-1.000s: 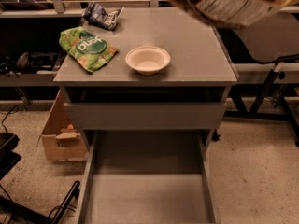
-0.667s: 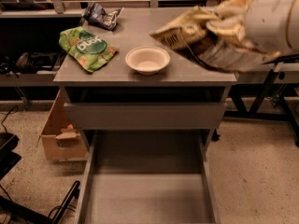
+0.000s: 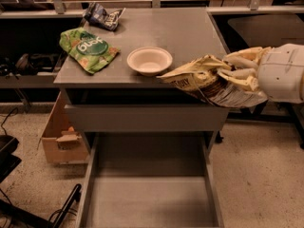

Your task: Place brown chip bag into middle drawer

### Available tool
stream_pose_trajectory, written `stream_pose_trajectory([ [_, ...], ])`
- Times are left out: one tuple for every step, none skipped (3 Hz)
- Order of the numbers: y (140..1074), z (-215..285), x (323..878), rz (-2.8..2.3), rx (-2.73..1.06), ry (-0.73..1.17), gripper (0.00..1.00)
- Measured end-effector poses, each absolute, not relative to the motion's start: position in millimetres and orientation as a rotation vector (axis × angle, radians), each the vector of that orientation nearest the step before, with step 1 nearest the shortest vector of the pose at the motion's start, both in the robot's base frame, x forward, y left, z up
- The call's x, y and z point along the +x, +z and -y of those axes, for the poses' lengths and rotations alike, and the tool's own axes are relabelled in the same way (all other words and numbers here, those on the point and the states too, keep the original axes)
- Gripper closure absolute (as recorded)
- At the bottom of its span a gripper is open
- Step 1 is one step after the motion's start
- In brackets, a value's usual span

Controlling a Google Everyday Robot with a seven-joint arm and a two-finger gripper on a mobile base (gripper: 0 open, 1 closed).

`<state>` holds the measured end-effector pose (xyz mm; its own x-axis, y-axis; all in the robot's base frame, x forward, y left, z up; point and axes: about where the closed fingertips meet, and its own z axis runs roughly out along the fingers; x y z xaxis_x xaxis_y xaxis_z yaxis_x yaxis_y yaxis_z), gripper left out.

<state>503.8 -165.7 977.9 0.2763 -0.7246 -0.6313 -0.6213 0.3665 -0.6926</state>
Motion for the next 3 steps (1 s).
stream_pose_trajectory([
  [983.3, 162.0, 503.7, -1.409, -1.318, -0.118, 1.0],
  [966.4, 151.3, 501.5, -1.435, -1.351, -0.111, 1.0],
  [911.2, 118.9, 457.8, -1.531, -1.379, -0.041, 1.0],
])
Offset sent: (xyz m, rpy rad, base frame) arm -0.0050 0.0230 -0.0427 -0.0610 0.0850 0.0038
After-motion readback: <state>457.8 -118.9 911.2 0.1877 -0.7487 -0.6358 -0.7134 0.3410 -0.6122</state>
